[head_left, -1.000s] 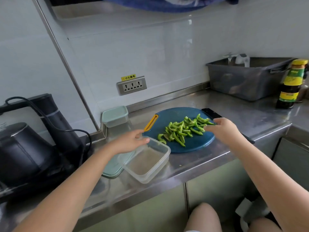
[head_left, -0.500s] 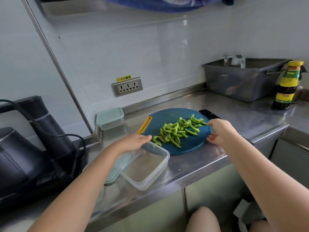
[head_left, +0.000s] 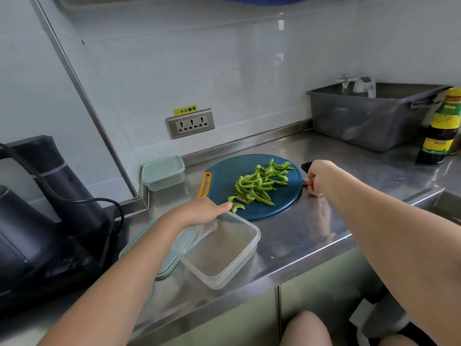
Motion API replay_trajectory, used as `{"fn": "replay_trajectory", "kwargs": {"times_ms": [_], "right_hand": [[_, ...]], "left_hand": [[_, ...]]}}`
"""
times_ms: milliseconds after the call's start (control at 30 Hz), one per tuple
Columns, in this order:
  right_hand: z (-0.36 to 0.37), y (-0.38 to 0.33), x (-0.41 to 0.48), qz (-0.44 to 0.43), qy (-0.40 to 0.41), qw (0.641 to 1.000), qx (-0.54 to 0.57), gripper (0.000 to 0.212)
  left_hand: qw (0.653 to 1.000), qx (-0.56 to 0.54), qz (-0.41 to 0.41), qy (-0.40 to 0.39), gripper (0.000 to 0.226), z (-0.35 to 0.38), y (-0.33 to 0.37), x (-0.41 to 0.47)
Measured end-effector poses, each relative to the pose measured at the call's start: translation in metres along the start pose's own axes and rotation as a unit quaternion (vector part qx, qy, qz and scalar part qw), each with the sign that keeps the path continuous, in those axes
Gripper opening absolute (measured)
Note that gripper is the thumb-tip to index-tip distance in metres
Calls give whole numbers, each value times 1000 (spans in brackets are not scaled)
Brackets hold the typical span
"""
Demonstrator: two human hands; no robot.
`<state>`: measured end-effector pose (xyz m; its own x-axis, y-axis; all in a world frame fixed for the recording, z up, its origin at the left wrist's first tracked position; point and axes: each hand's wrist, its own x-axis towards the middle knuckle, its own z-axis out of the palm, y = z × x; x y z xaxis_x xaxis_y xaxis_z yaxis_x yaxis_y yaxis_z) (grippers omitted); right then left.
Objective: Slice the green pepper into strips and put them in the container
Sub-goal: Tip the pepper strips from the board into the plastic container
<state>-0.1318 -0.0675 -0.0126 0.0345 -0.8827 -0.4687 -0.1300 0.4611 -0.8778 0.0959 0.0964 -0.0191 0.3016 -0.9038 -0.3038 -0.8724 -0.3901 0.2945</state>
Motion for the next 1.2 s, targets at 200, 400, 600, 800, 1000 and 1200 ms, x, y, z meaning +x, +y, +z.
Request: {"fn": "replay_trajectory", "kwargs": {"times_ms": [200,400,600,800,1000,1200], "right_hand": [[-1,-16,22,87,-48,995,21,22],[11,-14,34,32,-117,993,16,15],[12,1,48,15,-126,976,176,36],[0,-12,44,-13,-80,951,297,40],[-8,-35,31,-101,-58,933,340,40],[-1,-26,6,-110,-116,917,365,36]], "left_hand": [[1000,-15,6,-9,60,3,-7,3],[999,-41,34,3,70,11,-21,5],[990,-87,51,100,51,22,-4,3],[975,-135,7,175,63,37,26,17],[904,-356,-8,238,57,22,60,45],[481,-855,71,181,40,-20,50,60]]}}
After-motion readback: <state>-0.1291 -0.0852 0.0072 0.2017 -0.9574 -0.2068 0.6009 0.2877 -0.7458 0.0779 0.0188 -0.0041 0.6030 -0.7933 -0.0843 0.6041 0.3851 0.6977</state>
